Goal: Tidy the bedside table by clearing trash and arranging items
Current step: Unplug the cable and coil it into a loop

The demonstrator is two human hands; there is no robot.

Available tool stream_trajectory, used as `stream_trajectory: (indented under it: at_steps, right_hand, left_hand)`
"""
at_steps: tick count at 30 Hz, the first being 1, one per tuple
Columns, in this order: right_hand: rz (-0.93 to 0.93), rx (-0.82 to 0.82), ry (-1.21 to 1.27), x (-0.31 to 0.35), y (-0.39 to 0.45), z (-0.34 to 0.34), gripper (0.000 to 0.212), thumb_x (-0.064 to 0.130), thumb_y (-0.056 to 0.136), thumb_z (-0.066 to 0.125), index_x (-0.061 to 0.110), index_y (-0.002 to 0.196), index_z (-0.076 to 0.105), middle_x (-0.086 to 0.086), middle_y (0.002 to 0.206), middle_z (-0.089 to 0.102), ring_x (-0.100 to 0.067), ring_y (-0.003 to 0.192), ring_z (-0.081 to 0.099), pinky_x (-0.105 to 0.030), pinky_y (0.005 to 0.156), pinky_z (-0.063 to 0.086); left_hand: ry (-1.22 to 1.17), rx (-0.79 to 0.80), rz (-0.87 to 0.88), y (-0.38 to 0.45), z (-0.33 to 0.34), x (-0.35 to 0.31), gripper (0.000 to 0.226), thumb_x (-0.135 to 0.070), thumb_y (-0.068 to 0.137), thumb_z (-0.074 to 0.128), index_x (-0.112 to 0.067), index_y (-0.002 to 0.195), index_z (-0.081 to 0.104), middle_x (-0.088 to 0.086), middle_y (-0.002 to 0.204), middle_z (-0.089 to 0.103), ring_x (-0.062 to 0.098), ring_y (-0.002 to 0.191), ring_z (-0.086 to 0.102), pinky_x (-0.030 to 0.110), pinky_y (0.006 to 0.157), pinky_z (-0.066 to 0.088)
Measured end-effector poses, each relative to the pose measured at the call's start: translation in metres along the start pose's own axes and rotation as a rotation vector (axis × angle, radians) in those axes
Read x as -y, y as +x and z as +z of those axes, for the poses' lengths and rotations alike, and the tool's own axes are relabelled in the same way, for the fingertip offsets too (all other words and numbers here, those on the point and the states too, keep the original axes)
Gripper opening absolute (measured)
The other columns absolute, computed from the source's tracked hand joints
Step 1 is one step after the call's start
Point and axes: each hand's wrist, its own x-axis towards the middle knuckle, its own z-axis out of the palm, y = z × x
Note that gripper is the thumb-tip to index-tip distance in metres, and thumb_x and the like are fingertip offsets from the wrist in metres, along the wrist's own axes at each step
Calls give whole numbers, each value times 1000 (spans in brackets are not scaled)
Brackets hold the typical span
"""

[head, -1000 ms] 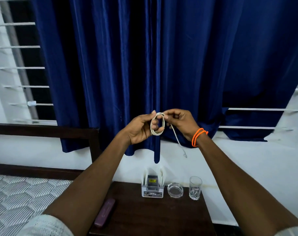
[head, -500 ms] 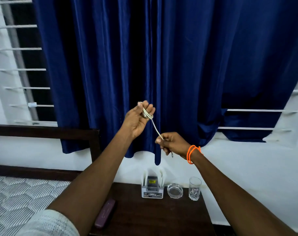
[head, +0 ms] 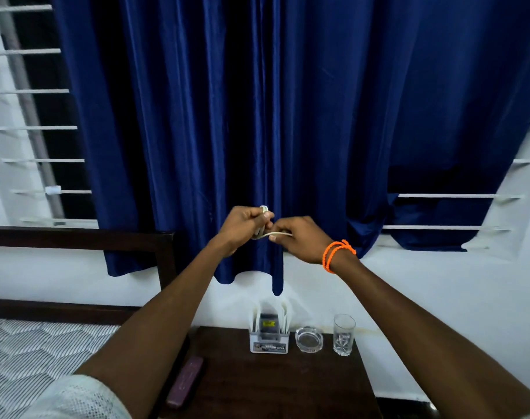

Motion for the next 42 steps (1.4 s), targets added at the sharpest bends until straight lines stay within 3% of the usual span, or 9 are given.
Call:
stream_trajectory:
  at_steps: [5,8,13,17,23,28,31,36,42]
  right_hand:
    - [8,-115,28,-10,5,-22,13,38,81,76,26,81,73,7,74,72,-8,72,65,-31,68,53]
    - [-13,-177,16,-14,9,-34,11,34,78,80,25,80,74,8,77,71,-7,73,65,-32,70,54]
    - [-51,-217,50,-19,15,-44,6,28,79,79,25,83,75,7,82,67,-6,77,65,-28,72,53]
    - [1,-225,142,-21,11,-42,4,24,86,74,21,87,76,5,87,70,-4,80,64,-19,74,46]
    - [157,-131,742,-17,10,-27,17,15,97,61,2,105,69,-19,100,73,-23,91,67,-44,88,55]
    - [257,9,1280,-9,4,-23,28,13,101,52,-5,122,57,-19,98,69,-29,81,69,-37,71,61]
    - [307,-44,1244,-12,5,-20,30,11,100,53,-6,124,58,-16,95,68,-18,67,59,-29,65,57]
    - [362,-82,1163,-21,3,-20,20,7,97,59,-2,113,65,-13,81,66,-14,57,55,-29,56,53]
    - [374,-129,1126,-26,4,-20,10,6,95,62,2,102,66,-16,83,67,-16,57,56,-31,54,54]
  left_hand:
    - [127,91,7,-6,2,2,33,-27,106,52,-5,101,77,21,79,71,21,73,61,32,71,47]
    - [132,126,-31,-9,7,1,40,-34,106,52,-3,96,75,11,76,72,21,74,64,38,76,50]
    - [-104,222,-119,-11,18,-3,44,-34,108,45,3,110,71,7,74,62,17,64,63,46,94,58]
    - [-279,305,-142,-15,20,-14,43,-32,106,51,8,111,67,6,69,53,15,61,56,45,93,58]
    - [-686,358,-233,-19,22,-18,31,-27,105,50,-3,95,66,3,67,49,12,56,49,34,82,58]
    - [-876,336,-219,-20,26,-10,31,-26,107,48,-1,96,63,5,69,53,14,61,57,35,84,62]
    - [-775,235,-221,-16,25,-5,32,-25,107,48,0,101,67,7,75,62,18,70,67,38,85,63]
    - [-391,240,-172,-13,19,5,36,-26,106,53,2,121,68,7,92,72,16,83,69,38,86,59]
    - [-214,136,-68,-12,24,2,26,-19,101,63,2,113,73,14,96,75,15,84,72,29,76,60]
